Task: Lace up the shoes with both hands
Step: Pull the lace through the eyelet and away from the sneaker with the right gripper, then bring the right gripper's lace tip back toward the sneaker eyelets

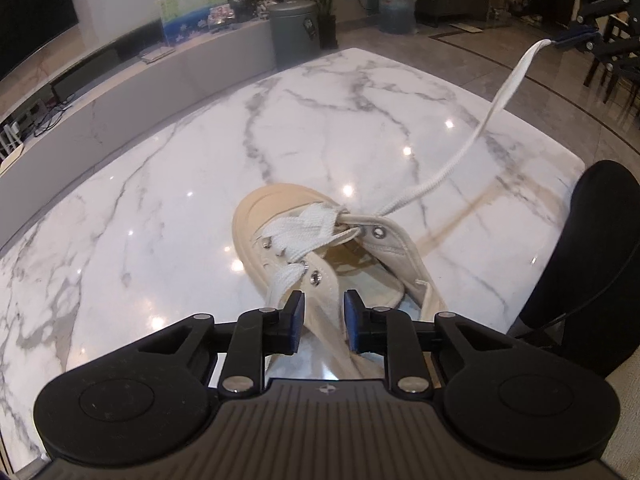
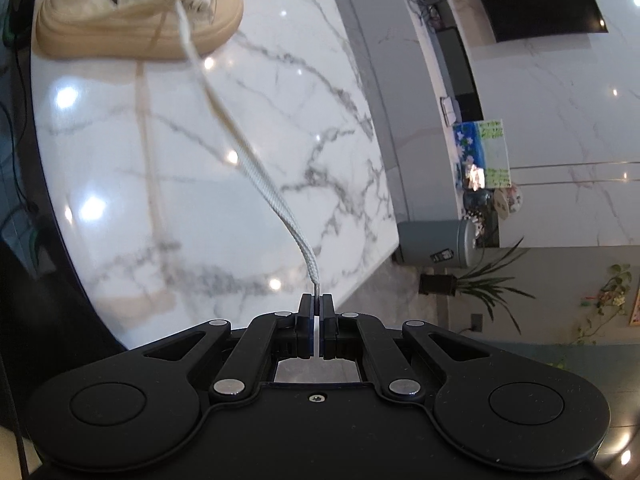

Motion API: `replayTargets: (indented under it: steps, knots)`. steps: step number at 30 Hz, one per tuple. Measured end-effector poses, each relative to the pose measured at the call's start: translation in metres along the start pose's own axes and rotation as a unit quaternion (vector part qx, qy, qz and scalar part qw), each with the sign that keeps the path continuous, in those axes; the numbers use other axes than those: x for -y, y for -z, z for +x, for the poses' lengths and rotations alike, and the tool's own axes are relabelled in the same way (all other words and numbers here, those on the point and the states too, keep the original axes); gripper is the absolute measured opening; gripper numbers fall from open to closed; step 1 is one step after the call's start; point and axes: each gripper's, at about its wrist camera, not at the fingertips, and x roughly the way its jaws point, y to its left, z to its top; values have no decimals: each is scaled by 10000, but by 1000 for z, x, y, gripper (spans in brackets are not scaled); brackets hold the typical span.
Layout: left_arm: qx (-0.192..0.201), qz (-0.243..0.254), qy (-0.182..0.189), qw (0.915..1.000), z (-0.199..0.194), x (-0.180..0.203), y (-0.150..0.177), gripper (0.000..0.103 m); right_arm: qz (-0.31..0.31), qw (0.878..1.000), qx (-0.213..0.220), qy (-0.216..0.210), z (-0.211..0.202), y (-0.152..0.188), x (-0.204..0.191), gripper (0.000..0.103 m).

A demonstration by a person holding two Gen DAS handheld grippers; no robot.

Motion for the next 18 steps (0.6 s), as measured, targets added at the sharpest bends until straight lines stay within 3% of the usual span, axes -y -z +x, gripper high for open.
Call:
replayTargets:
  steps: [5, 11, 18]
  knots:
    - [22, -58, -33, 10000, -5, -2, 3, 22, 136, 9985, 500, -192, -8, -23, -2, 0]
    - [-23, 33, -93, 9999, -12, 2, 2, 22, -269, 9943, 981, -333, -13, -55, -19, 0]
    - [14, 33, -69, 10000, -17, 1, 0, 22, -481, 9828, 1588, -816, -11, -106, -36, 0]
